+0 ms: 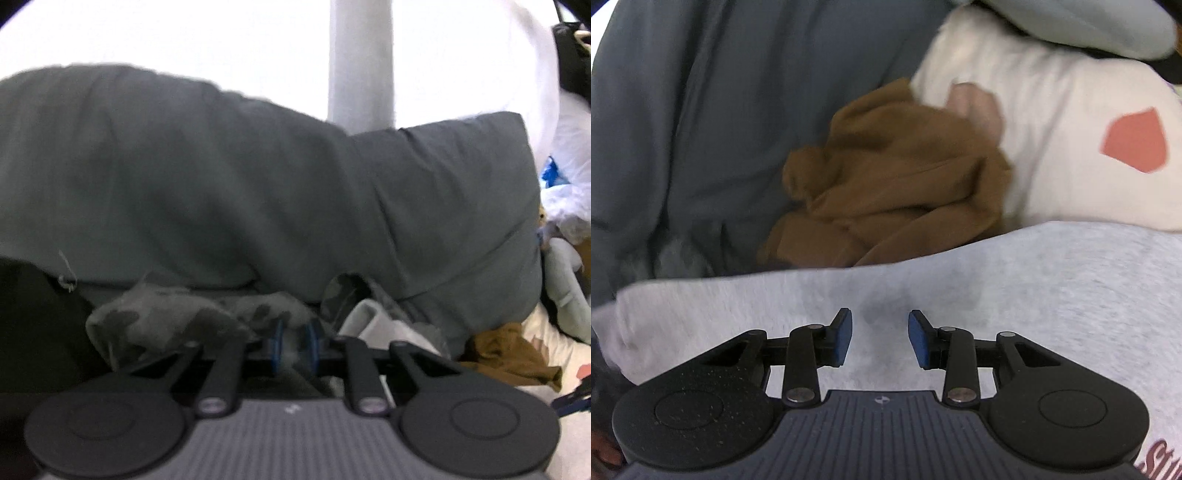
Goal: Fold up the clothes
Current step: 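Lay the grey sleeve flat and open both grippers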
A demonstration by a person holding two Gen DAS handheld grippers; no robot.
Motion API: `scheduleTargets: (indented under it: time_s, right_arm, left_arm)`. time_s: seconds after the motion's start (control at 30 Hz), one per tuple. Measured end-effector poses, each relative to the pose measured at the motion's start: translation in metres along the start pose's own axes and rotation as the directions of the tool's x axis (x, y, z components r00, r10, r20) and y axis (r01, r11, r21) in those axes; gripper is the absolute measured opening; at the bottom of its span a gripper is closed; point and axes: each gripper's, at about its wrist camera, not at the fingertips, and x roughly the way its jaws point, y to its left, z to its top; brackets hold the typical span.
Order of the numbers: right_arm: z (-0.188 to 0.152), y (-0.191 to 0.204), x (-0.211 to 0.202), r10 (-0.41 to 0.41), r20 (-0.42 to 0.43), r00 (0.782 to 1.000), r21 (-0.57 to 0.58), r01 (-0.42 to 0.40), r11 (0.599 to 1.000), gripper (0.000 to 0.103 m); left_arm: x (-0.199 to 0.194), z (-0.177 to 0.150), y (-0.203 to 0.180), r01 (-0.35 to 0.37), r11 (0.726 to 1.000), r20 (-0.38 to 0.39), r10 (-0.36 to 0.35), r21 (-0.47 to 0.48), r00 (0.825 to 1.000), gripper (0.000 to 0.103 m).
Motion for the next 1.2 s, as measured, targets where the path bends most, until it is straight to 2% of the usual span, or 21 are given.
scheduleTargets:
  time_s: [0.17,0.3,0.43,0.63,0.7,0.87,1.0,1.13,1.2]
  right_arm:
    - [-0.001,0.022,0.007,-0.010,0.021,1.000,-0.073,0.012,0.997,0.039]
    - [0.013,0.032,0.015,-0.032,0.042,0.999,-0.102,0.036,0.994,0.039]
    - [0.026,0.038,0.025,-0.046,0.034,0.998,-0.166,0.051,0.985,0.039]
    - [0.036,0.041,0.015,-0.036,0.045,0.998,-0.196,0.045,0.980,0.039]
    - [0.036,0.042,0.005,-0.015,0.055,0.998,-0.198,0.025,0.980,0.039]
    - [0.029,0.040,-0.016,-0.012,0.075,0.997,-0.223,0.028,0.974,0.039]
    - [0.025,0.032,-0.034,-0.012,0.082,0.997,-0.225,0.030,0.974,0.040]
    - [0.017,0.017,-0.052,-0.066,0.089,0.994,-0.240,0.086,0.967,0.044]
    - [0.010,0.008,-0.061,-0.078,0.095,0.992,-0.244,0.099,0.965,0.049]
  left_arm:
    - [-0.011,0.011,-0.021,0.059,0.998,0.039,-0.060,0.026,0.997,0.016]
    - [-0.008,0.013,-0.046,0.140,0.989,0.028,-0.142,0.049,0.990,0.016]
    - [0.008,0.006,-0.068,0.263,0.963,-0.042,-0.261,0.056,0.965,0.017]
    - [0.050,0.004,-0.093,0.265,0.955,-0.151,-0.244,0.135,0.958,0.017]
    - [0.057,0.005,-0.092,0.239,0.959,-0.166,-0.214,0.151,0.963,0.017]
    - [0.070,0.005,-0.079,0.187,0.976,-0.171,-0.166,0.115,0.971,0.017]
    - [0.081,-0.001,-0.076,0.145,0.980,-0.191,-0.117,0.137,0.974,0.017]
    - [0.078,0.003,-0.080,0.133,0.976,-0.191,-0.099,0.171,0.977,0.017]
    - [0.071,0.006,-0.085,0.148,0.972,-0.188,-0.113,0.184,0.976,0.025]
